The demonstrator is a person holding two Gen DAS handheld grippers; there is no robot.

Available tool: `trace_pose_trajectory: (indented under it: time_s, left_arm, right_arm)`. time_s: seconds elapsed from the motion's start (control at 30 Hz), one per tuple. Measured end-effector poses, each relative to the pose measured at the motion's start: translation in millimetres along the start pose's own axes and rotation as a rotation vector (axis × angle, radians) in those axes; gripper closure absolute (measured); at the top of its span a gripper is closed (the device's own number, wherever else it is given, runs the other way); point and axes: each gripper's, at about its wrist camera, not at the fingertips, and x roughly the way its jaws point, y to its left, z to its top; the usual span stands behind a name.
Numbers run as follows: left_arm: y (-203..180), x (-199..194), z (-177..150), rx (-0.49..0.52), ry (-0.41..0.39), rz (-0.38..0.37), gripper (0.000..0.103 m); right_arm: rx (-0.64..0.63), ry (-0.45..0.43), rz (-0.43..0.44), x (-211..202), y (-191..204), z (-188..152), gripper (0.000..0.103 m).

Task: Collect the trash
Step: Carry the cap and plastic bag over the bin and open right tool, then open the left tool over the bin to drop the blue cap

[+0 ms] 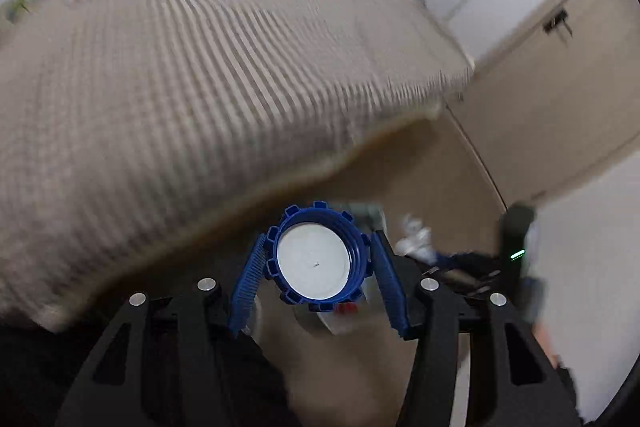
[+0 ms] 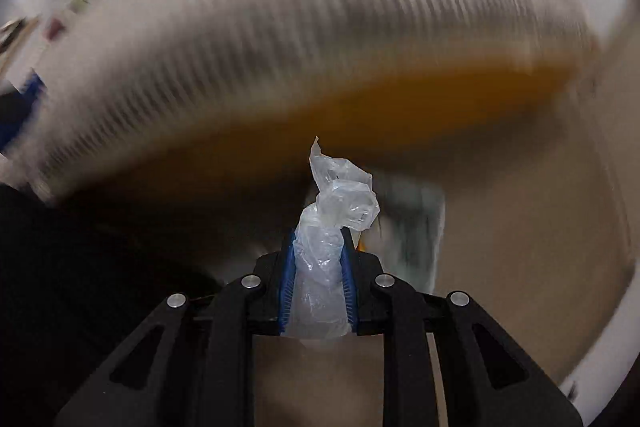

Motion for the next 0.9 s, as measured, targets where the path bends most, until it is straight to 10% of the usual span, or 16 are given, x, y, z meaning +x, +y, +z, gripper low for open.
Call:
trace_pose_trajectory:
  time_s: [0.33, 0.43, 0.5, 0.9]
  left_arm:
    - [-31, 100, -35, 0.052, 0.258, 0.007, 0.052]
    - [-38, 117, -36, 0.063, 0.284, 0.019, 0.052]
    - [-43, 127, -37, 0.076, 0.307, 0.032, 0.052]
    - [-80, 237, -52, 0.098, 0.545, 0.039, 0.052]
  right_arm:
    - [0.274, 0.212, 0.067, 111, -50, -72, 0.08]
    - [0.315, 0.268, 0.075, 145, -53, -70, 0.039]
    - [0.329, 0.279, 0.1, 158, -55, -71, 0.038]
    - [0.549, 0.11, 0.045, 95, -134, -85, 0.038]
